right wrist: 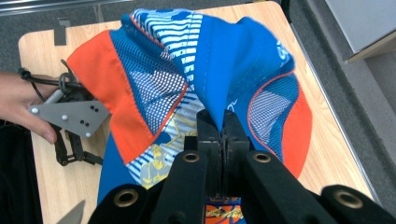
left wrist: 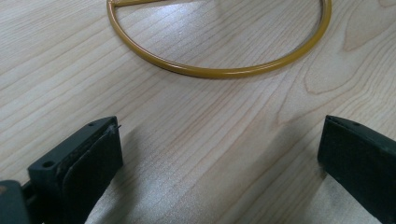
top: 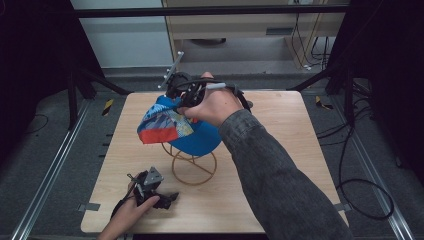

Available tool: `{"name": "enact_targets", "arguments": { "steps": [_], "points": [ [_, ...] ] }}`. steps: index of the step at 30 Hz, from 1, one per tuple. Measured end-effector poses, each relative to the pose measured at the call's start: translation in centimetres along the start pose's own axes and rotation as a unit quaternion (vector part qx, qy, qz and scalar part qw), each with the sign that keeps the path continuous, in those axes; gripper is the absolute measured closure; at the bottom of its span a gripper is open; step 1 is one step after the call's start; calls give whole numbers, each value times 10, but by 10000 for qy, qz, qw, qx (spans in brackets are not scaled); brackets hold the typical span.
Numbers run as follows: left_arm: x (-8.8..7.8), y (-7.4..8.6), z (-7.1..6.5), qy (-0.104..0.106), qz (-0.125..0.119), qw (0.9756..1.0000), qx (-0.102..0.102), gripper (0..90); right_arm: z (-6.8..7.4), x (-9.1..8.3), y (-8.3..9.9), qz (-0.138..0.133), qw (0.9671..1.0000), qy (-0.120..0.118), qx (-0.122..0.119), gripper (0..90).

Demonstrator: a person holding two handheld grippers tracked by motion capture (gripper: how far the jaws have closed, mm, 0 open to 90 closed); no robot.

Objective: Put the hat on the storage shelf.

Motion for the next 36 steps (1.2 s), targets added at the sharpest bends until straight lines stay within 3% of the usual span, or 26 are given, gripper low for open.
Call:
{"name": "enact_targets", "arguments": {
  "steps": [20, 36],
  "points": [
    [0, 0, 0, 7, -19, 10000, -9, 0, 5, 9, 10, 94, 9999, -78, 25, 869],
    [0, 0, 0, 5, -21, 10000, -17, 0, 5, 9, 16, 71, 9999, -101, 52, 727]
  ]
}}
Point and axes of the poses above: each handheld gripper's, and its own axes: x roughly forward along the jaws, y roughly out of its underside, z roughly to its left, the point moved 6 cm from there along x, roughly forward along the jaws, and after that the axes turned 7 degrees about y, right-handed, at the moved point
